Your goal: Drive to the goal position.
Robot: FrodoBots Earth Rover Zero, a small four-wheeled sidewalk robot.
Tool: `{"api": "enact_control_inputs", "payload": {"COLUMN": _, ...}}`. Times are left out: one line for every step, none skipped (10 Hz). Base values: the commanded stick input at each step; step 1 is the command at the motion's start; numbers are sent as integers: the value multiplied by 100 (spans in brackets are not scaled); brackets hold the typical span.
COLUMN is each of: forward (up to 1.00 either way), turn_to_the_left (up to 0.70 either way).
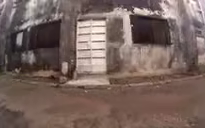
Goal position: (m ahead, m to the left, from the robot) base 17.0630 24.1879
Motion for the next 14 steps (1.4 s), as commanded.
{"api": "enact_control_inputs", "payload": {"forward": 0, "turn_to_the_left": 85}}
{"api": "enact_control_inputs", "payload": {"forward": 0, "turn_to_the_left": 85}}
{"api": "enact_control_inputs", "payload": {"forward": 0, "turn_to_the_left": 85}}
{"api": "enact_control_inputs", "payload": {"forward": 0, "turn_to_the_left": 85}}
{"api": "enact_control_inputs", "payload": {"forward": 0, "turn_to_the_left": 85}}
{"api": "enact_control_inputs", "payload": {"forward": 0, "turn_to_the_left": 85}}
{"api": "enact_control_inputs", "payload": {"forward": 0, "turn_to_the_left": 85}}
{"api": "enact_control_inputs", "payload": {"forward": 0, "turn_to_the_left": 85}}
{"api": "enact_control_inputs", "payload": {"forward": 0, "turn_to_the_left": 85}}
{"api": "enact_control_inputs", "payload": {"forward": 0, "turn_to_the_left": 85}}
{"api": "enact_control_inputs", "payload": {"forward": 0, "turn_to_the_left": 85}}
{"api": "enact_control_inputs", "payload": {"forward": 0, "turn_to_the_left": 85}}
{"api": "enact_control_inputs", "payload": {"forward": 0, "turn_to_the_left": 85}}
{"api": "enact_control_inputs", "payload": {"forward": 3, "turn_to_the_left": 74}}
